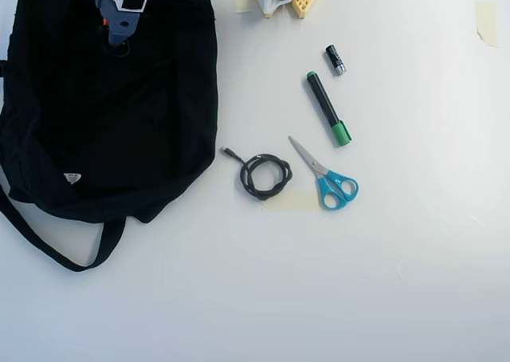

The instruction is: Put the bike light into the black bag

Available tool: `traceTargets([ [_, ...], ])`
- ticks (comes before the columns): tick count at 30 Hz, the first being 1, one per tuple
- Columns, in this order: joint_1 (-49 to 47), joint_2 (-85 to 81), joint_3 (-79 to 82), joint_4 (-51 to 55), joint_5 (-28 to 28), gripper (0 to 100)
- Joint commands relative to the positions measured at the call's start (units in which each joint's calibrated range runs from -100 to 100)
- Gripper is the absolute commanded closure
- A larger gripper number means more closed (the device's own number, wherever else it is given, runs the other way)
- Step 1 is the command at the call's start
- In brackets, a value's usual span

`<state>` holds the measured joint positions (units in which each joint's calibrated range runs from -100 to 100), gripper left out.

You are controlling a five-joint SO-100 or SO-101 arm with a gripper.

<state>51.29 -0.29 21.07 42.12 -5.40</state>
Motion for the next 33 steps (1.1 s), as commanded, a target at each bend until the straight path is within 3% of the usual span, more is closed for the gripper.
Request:
traceTargets([
  [1,0.8,5.8,-7.4,-1.0,-0.1,98],
  [6,2.0,11.4,-9.9,-0.5,-1.6,97],
  [11,1.4,10.0,-10.0,0.5,-1.6,70],
  [14,-2.2,9.9,-13.8,3.4,-1.4,66],
  [22,-18.4,9.5,-38.3,29.0,-0.4,67],
  [24,-21.7,0.9,-38.9,33.1,-0.5,68],
  [26,-27.1,-7.3,-36.2,34.2,-0.7,81],
  [30,-38.0,-11.9,-35.6,37.8,-0.8,96],
  [33,-41.5,-15.4,-34.4,38.2,-2.4,98],
])
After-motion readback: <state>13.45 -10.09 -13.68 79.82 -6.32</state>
